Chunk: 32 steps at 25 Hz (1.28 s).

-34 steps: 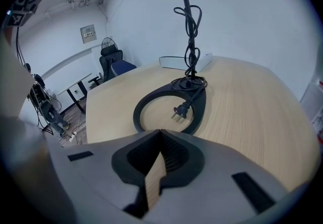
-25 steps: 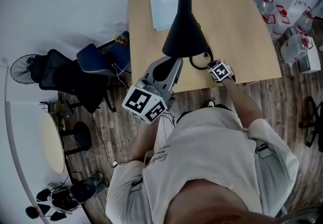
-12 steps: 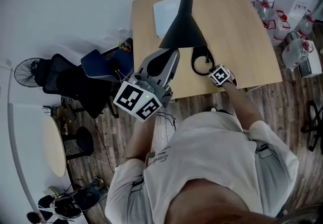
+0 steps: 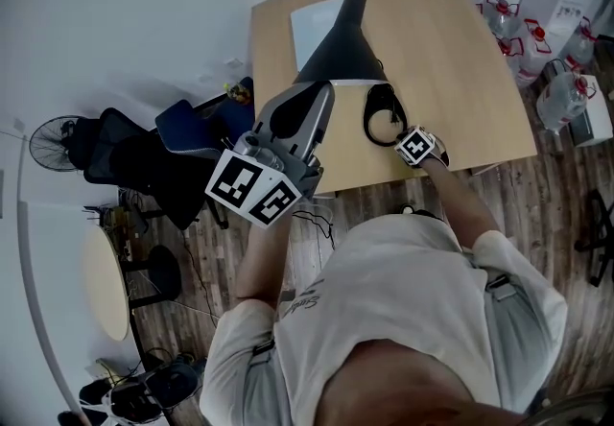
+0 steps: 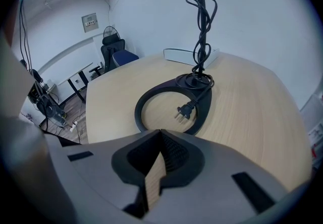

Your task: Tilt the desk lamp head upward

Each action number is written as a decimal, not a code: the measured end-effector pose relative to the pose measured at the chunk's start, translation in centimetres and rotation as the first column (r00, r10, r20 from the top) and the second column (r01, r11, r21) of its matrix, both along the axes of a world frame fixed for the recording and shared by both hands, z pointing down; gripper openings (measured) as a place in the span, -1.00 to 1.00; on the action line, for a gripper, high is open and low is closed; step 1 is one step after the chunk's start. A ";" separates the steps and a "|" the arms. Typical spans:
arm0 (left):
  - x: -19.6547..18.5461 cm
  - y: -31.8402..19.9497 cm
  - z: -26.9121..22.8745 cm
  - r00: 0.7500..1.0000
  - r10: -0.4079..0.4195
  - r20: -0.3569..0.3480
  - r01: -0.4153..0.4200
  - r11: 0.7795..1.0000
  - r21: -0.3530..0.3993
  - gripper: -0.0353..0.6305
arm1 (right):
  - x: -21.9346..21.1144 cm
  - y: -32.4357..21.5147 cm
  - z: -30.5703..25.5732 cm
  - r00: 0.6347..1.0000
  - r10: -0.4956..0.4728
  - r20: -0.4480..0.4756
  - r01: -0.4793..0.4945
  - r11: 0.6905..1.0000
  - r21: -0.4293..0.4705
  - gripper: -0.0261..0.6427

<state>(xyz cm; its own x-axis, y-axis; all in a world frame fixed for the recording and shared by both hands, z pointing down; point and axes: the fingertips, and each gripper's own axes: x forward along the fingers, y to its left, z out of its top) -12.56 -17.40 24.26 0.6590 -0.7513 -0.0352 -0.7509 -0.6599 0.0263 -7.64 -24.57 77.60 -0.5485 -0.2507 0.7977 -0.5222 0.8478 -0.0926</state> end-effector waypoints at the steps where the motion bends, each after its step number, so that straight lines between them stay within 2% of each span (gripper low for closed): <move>1: 0.2 0.0 -0.2 1.000 0.002 0.003 -0.002 1.000 0.007 -0.85 | 0.1 0.0 0.1 1.000 0.005 0.003 -0.005 1.000 -0.002 -0.94; 5: 0.6 -0.2 -0.7 1.000 0.000 0.028 -0.001 0.999 0.033 -0.85 | 0.2 -0.2 0.2 1.000 0.006 0.003 -0.006 1.000 0.003 -0.94; 12: 0.3 0.4 -0.4 1.000 -0.008 0.016 0.007 1.000 0.028 -0.85 | -0.2 0.1 -0.1 1.000 -0.008 0.004 0.008 1.000 0.010 -0.94; 17: -0.1 0.7 0.1 0.999 -0.029 0.031 0.028 0.999 0.037 -0.85 | 0.0 -0.2 -0.2 0.999 -0.032 -0.024 0.033 0.998 0.057 -0.94; 20: -0.2 1.2 1.8 0.999 -0.028 0.033 0.028 1.000 0.009 -0.85 | 0.3 -0.1 -0.1 1.000 0.006 0.011 -0.007 0.998 0.068 -0.94; 24: -0.8 2.0 4.5 1.000 -0.007 0.018 0.008 0.999 -0.045 -0.85 | 0.9 1.0 -1.1 1.000 0.023 0.010 -0.024 0.990 0.142 -0.94; 28: -2.2 3.6 6.9 1.000 0.010 0.005 -0.010 0.994 -0.108 -0.85 | 1.5 3.9 -2.9 0.996 0.076 0.041 -0.081 0.986 0.145 -0.94; 32: -3.8 5.6 9.9 1.000 0.005 0.021 -0.002 0.986 -0.167 -0.85 | 1.8 7.3 -5.7 0.984 0.135 0.114 -0.153 0.975 0.159 -0.94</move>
